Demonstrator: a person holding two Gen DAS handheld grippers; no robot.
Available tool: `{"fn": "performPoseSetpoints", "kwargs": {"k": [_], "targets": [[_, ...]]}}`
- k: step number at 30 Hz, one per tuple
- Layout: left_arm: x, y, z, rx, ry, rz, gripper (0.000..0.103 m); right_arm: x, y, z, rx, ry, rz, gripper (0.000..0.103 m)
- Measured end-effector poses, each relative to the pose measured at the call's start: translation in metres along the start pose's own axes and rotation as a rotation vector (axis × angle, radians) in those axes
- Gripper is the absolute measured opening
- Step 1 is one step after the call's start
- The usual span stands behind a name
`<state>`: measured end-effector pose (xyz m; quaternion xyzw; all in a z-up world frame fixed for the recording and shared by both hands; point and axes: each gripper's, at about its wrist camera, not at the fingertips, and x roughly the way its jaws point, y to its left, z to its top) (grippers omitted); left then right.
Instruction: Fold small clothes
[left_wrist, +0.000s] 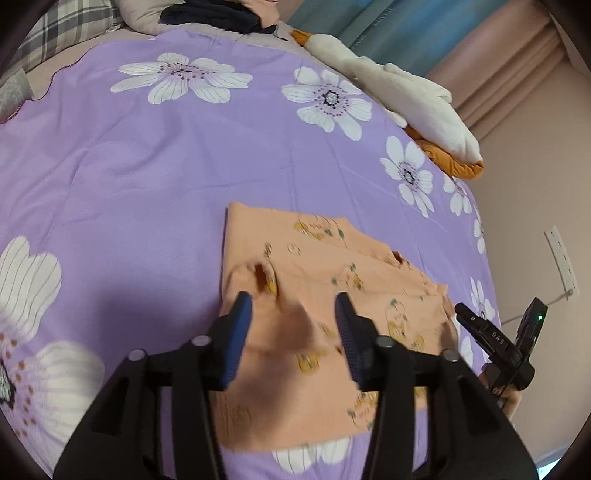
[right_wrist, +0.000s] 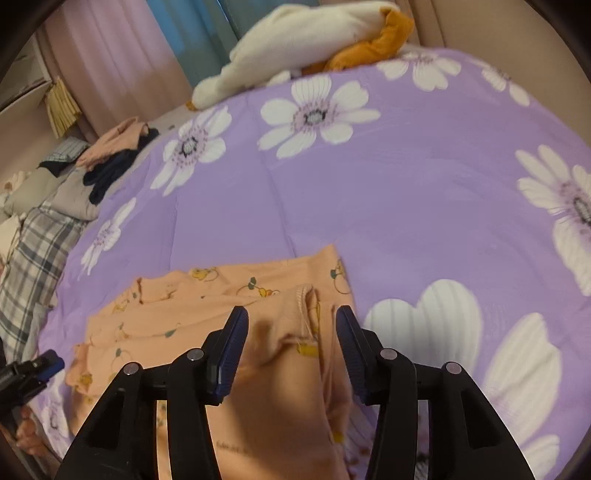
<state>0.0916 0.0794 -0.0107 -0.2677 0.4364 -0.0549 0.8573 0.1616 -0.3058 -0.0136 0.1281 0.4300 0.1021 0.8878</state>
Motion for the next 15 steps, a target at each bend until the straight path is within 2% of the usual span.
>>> {"fn": "performPoseSetpoints", "kwargs": {"k": [5,7,8,12,15], "targets": [[-0.004,-0.008,-0.030,0.022,0.048,-0.039,0.045,-0.019,0.008,-0.016,-0.033,-0.001,0.053,0.049],[-0.003,-0.012,-0.043,0.051,0.064,-0.042,0.039,-0.020,0.015,-0.026,-0.060,0.008,0.060,0.049],[-0.002,-0.014,-0.048,0.066,0.077,-0.045,0.032,-0.020,0.018,-0.032,-0.072,0.020,0.067,0.049],[0.015,-0.015,-0.059,0.090,0.133,-0.052,0.028,-0.012,0.029,-0.044,-0.125,0.062,0.100,0.035],[0.033,-0.015,-0.056,0.073,0.156,-0.041,0.028,0.000,0.034,-0.041,-0.140,0.078,0.102,0.035]]}}
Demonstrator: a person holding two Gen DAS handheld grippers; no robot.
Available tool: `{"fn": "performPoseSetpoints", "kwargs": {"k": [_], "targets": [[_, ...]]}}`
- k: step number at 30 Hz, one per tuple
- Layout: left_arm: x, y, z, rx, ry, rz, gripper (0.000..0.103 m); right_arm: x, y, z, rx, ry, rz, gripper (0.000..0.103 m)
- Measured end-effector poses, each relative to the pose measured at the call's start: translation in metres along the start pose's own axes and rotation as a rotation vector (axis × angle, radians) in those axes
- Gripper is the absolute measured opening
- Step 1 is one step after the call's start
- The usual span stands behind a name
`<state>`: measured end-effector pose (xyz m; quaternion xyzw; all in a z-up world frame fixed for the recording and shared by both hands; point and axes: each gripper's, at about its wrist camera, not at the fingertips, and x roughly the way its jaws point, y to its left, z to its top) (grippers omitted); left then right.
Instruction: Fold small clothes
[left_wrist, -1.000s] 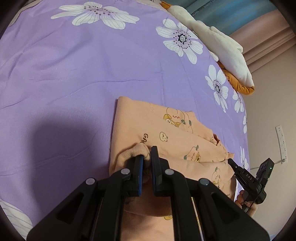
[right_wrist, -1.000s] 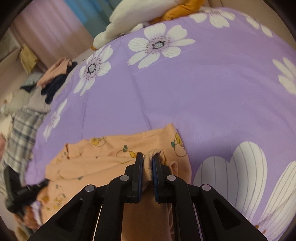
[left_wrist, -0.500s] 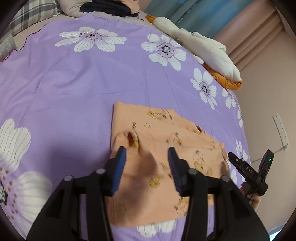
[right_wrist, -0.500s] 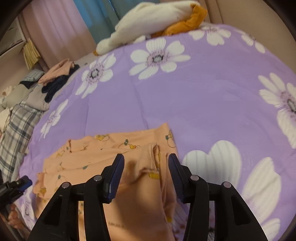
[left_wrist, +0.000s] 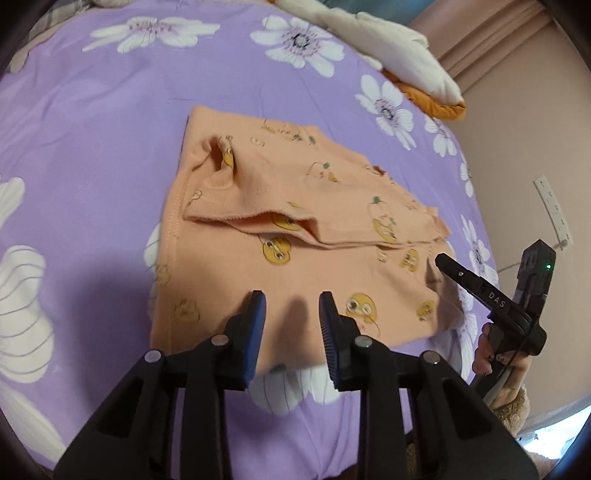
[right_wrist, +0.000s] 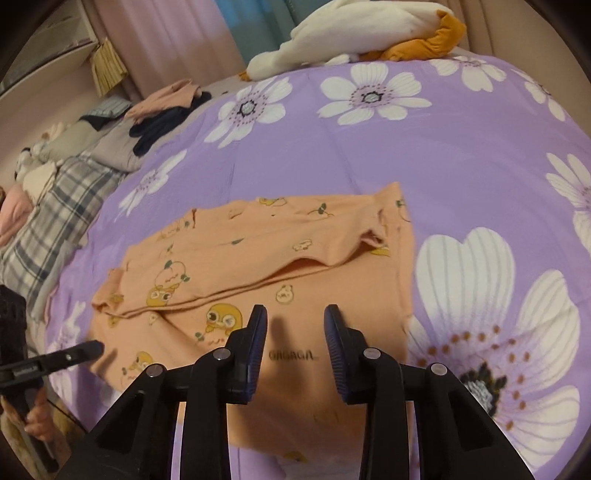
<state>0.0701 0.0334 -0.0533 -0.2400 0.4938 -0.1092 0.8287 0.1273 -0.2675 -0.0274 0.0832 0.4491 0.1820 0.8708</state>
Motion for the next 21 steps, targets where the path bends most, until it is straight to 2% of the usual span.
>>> {"fn": "performPoseSetpoints", "kwargs": {"k": [5,13,21], "targets": [[0.017,-0.010,0.021,0.036,-0.004,-0.003,0.028,0.027,-0.004,0.018,0.010,0.063,0.034,0.035],[0.045,-0.001,0.072,0.015,-0.068,0.015,0.028,0.047,-0.007,0.051,-0.027,0.041,-0.001,0.035],[0.043,0.009,0.117,-0.053,-0.125,0.040,0.029,0.062,-0.029,0.073,0.052,0.017,-0.012,0.035]]}}
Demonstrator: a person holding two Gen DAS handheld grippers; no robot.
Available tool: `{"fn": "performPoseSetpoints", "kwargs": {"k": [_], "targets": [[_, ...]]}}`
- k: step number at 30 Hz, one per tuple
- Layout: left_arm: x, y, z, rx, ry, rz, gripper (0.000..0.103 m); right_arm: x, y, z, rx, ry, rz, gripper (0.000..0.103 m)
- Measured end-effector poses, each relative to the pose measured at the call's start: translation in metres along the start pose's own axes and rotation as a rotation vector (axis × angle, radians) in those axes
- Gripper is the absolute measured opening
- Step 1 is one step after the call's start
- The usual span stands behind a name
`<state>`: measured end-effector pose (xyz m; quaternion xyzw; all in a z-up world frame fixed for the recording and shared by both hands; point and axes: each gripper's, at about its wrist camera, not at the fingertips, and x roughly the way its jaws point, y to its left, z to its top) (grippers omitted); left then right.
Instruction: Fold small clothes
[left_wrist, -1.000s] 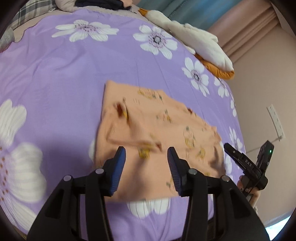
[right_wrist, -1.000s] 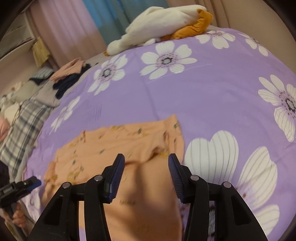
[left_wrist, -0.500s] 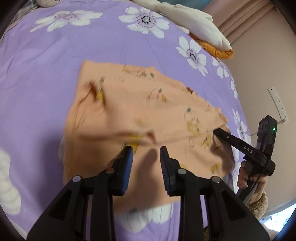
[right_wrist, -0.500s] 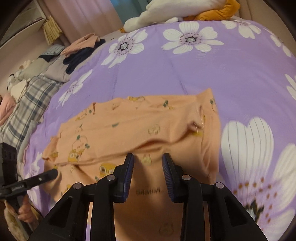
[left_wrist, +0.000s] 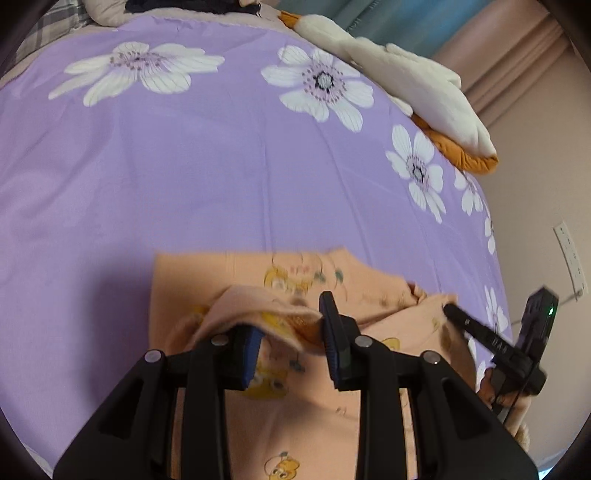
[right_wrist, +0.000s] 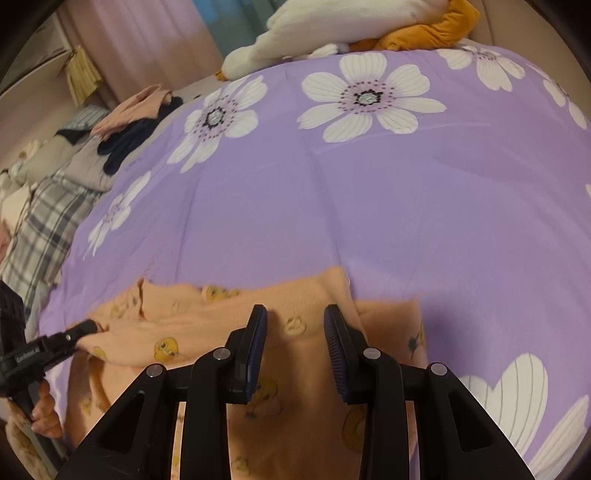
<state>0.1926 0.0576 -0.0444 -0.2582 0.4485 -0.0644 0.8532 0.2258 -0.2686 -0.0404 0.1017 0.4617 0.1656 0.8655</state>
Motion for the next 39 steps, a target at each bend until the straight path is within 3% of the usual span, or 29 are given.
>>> {"fn": "performPoseSetpoints", "kwargs": {"k": [6,7,9,12,17,21,26,28,29,30,33,39], "targets": [[-0.034,0.008,0.006,-0.019,-0.048,-0.035,0.041,-0.018,-0.010,0.001,-0.002,-0.046,-0.037,0.035],[-0.042,0.011,0.006,-0.025,-0.064,-0.018,0.044,-0.023,-0.014,0.001,0.004,-0.055,-0.045,0.035],[-0.057,0.016,0.006,-0.022,-0.115,0.039,0.060,-0.029,-0.021,0.003,0.016,-0.068,-0.057,0.035],[-0.075,0.024,0.007,-0.022,-0.181,0.053,0.064,-0.032,-0.028,0.004,0.038,-0.073,-0.046,0.035],[-0.064,0.030,0.003,-0.018,-0.110,0.068,0.065,-0.025,-0.032,0.004,0.054,-0.050,-0.030,0.036],[-0.035,0.028,-0.001,-0.009,-0.047,0.078,0.065,-0.018,-0.031,0.004,0.055,-0.031,-0.002,0.046],[-0.009,0.028,-0.002,-0.001,-0.005,0.091,0.060,-0.007,-0.030,0.005,0.041,-0.015,0.005,0.046],[-0.003,0.029,-0.002,0.004,-0.001,0.116,0.040,-0.004,-0.029,0.006,0.034,-0.019,0.002,0.046],[-0.001,0.030,-0.002,0.004,-0.004,0.132,0.027,-0.002,-0.028,0.007,0.026,-0.022,-0.001,0.034],[0.000,0.032,-0.002,0.003,-0.009,0.143,0.020,0.001,-0.026,0.007,0.011,-0.017,-0.002,0.008],[-0.001,0.038,-0.001,-0.022,-0.018,0.138,0.019,0.001,-0.024,0.006,0.002,-0.030,-0.006,0.005],[-0.002,0.038,0.000,-0.023,-0.024,0.150,0.020,-0.030,-0.035,0.013,0.080,-0.157,0.018,0.005]]}}
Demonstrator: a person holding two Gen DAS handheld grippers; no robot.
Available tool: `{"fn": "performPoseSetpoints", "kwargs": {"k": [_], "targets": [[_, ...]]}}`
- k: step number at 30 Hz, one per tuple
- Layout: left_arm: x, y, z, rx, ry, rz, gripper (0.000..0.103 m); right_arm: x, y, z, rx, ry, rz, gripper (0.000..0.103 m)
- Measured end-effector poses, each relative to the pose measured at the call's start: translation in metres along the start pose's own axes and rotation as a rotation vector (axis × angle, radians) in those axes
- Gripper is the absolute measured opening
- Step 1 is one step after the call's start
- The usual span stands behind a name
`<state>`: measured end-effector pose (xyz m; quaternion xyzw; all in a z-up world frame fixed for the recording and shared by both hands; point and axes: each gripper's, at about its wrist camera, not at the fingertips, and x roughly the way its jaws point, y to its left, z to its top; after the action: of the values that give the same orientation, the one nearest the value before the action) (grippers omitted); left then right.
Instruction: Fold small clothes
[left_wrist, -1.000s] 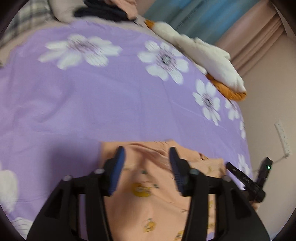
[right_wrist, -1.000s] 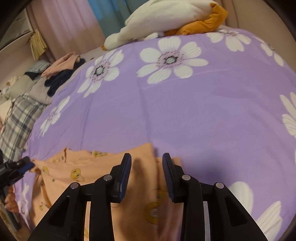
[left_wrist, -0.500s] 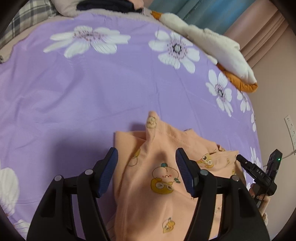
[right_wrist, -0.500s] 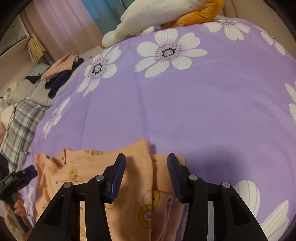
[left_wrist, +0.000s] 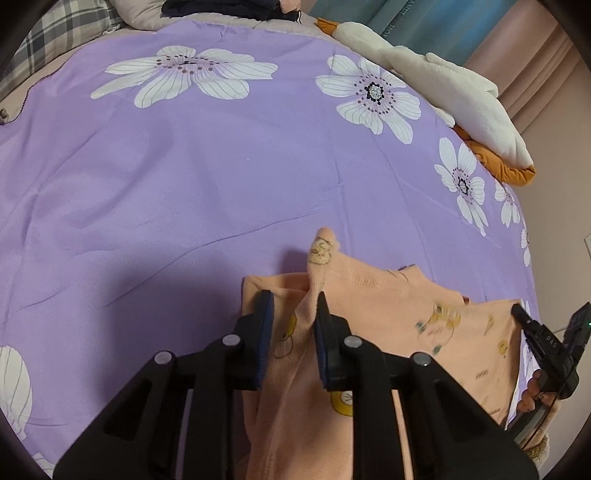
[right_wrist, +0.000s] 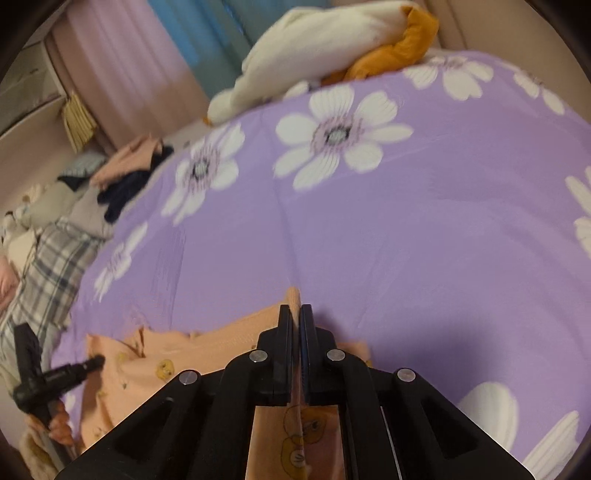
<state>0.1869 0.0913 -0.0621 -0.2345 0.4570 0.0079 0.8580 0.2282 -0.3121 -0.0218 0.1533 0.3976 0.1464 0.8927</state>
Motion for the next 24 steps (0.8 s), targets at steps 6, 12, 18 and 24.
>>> {"fn": "performPoseSetpoints", "kwargs": {"k": [6,12,18,24], "targets": [[0.003,-0.002,-0.001,0.005,-0.002,0.015,0.021,0.019,-0.014,-0.004,0.043,0.056,-0.059,0.005],[-0.001,-0.002,-0.002,0.001,-0.003,0.029,0.022,0.030,-0.015,-0.011,0.041,0.102,-0.087,0.004],[-0.034,-0.004,-0.025,0.001,-0.030,0.013,0.059,0.023,-0.009,-0.014,0.007,0.076,-0.152,0.005],[-0.064,0.003,-0.050,-0.037,-0.005,-0.032,0.063,0.000,0.008,-0.020,-0.069,0.057,-0.238,0.050]]}}
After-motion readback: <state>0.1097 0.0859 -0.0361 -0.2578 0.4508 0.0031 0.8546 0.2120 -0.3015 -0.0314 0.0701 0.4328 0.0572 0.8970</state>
